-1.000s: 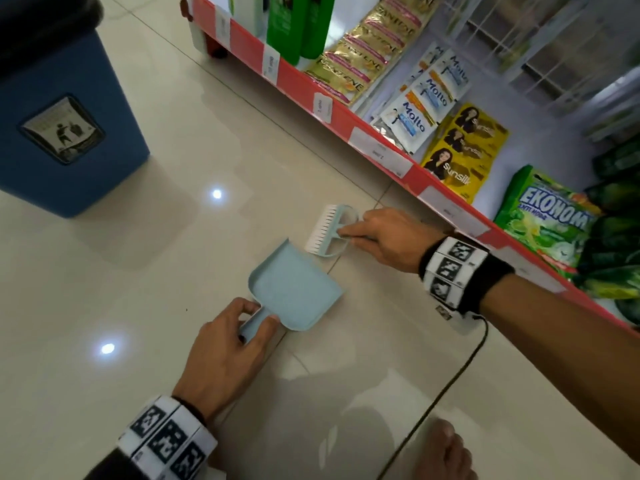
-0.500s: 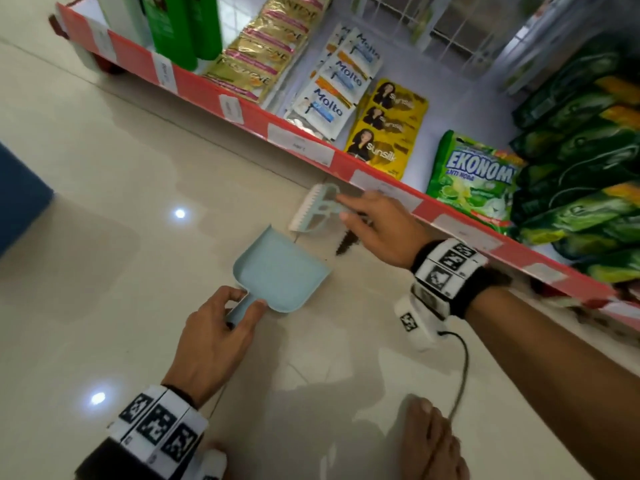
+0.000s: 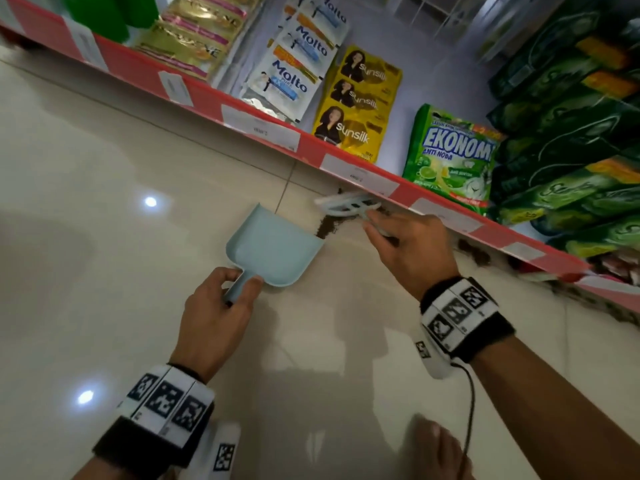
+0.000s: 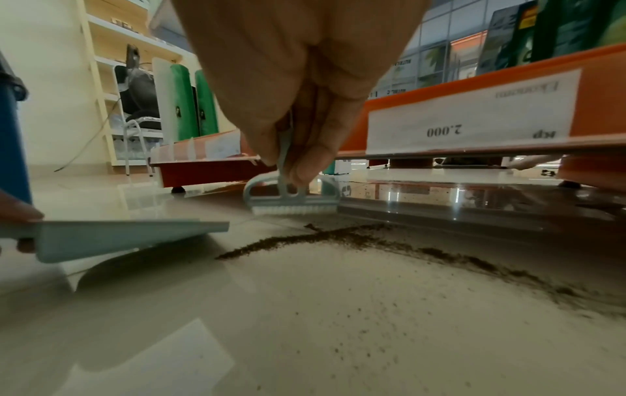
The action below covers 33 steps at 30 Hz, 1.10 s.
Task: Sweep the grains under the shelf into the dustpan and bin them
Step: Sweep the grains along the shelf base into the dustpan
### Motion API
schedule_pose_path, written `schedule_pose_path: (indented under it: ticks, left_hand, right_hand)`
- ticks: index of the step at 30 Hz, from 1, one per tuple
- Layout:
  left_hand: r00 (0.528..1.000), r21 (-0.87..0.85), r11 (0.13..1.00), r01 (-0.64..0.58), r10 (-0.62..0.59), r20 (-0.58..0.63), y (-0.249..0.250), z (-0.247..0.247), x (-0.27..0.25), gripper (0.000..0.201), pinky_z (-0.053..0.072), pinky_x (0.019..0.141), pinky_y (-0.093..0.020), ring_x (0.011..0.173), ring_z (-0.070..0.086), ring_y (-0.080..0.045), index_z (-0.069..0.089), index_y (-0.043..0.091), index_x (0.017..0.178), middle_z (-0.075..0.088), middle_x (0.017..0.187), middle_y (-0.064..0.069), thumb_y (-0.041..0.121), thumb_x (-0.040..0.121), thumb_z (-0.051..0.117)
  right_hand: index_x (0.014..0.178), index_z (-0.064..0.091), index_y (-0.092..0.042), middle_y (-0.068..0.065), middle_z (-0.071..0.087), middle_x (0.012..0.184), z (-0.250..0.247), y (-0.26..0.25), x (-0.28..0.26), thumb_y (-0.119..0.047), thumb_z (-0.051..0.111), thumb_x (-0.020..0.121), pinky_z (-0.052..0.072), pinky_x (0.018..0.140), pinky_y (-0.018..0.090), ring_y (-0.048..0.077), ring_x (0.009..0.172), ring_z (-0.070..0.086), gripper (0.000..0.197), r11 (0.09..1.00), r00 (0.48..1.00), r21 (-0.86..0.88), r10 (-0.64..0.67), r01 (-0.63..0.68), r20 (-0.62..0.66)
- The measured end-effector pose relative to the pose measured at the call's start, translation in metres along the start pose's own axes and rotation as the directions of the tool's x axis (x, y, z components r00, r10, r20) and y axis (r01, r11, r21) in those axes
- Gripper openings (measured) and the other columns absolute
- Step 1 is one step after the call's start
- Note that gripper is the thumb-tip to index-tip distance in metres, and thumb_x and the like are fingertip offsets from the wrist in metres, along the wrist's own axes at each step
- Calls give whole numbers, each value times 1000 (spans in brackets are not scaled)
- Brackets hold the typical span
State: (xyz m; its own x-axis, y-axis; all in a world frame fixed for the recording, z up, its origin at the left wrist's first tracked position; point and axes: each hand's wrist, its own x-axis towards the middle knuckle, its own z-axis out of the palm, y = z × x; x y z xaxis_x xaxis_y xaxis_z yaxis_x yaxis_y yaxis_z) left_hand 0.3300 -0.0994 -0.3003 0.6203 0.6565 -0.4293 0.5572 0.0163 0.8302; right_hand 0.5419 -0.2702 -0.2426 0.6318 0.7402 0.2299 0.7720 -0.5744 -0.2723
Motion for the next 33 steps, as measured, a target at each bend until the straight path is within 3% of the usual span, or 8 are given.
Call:
schedule_pose_path:
  ticks: [5, 9, 13, 18, 24, 26, 29, 33]
  left_hand:
    - [999, 7, 999, -42, 41, 32, 14, 8, 6, 26, 39, 52, -27, 46, 50, -2, 61, 19, 100, 57, 57, 6, 43, 91, 61]
    - [998, 59, 996, -64, 62, 31, 16, 5, 3, 25, 38, 51, -27, 46, 49, -5, 61, 19, 100, 58, 57, 4, 43, 91, 61]
    - [997, 54, 997, -58, 56, 47, 16, 7, -3, 28, 39, 54, -29, 52, 50, -13, 60, 16, 102, 57, 58, 1, 42, 91, 62]
    - [998, 40, 998, -41, 39, 57, 16, 14, -7, 28, 39, 52, -28, 52, 51, -14, 60, 17, 102, 57, 59, 1, 43, 91, 61]
    - [998, 46, 998, -53, 53, 20, 20, 14, -1, 24, 37, 50, -25, 45, 53, 3, 59, 20, 100, 57, 58, 5, 42, 92, 60]
    - [998, 38, 998, -55, 54, 12, 22, 13, 1, 25, 37, 50, -25, 44, 53, 2, 59, 20, 100, 57, 58, 5, 43, 92, 60]
    - [998, 31, 998, -58, 57, 8, 25, 11, 2, 27, 38, 51, -25, 48, 53, -5, 59, 19, 102, 58, 59, 4, 44, 92, 61]
    - [997, 55, 996, -73, 72, 28, 28, 8, -3, 27, 38, 49, -24, 46, 52, -6, 59, 19, 100, 57, 56, 4, 44, 92, 61]
  right_hand:
    - [122, 66, -13, 13, 72, 113, 29, -6, 18, -28, 49, 101, 53, 87, 42, 33, 103, 67, 31, 970, 981, -165, 189, -179, 46]
    - [125, 62, -14, 15, 69, 113, 41, -10, 21, -23, 46, 101, 53, 84, 40, 34, 101, 64, 30, 949, 953, -187, 279, -255, 118]
    - [109, 69, -7, 15, 73, 98, 19, -3, 1, -24, 47, 100, 54, 77, 40, 34, 89, 66, 29, 985, 953, -144, 131, -94, 274]
    - [104, 67, -6, 14, 71, 85, -16, 1, 16, -22, 49, 100, 49, 62, 38, 38, 72, 65, 25, 970, 975, -233, -25, 77, 220]
    - [101, 62, -8, 14, 69, 94, -8, -9, 41, -13, 47, 99, 40, 62, 37, 38, 82, 65, 16, 915, 907, -367, 1, 169, 420]
    - [105, 64, -11, 13, 69, 100, -14, -7, 41, -16, 44, 102, 50, 70, 39, 35, 90, 66, 21, 910, 847, -335, -31, 243, 531]
    - [114, 64, -14, 13, 68, 110, -37, -2, 39, -27, 41, 103, 51, 82, 42, 34, 99, 64, 29, 945, 750, -235, -14, 225, 661]
    - [111, 69, -20, 7, 72, 98, -77, 10, 34, -35, 44, 102, 51, 74, 40, 33, 88, 65, 30, 938, 799, -216, -93, 270, 594]
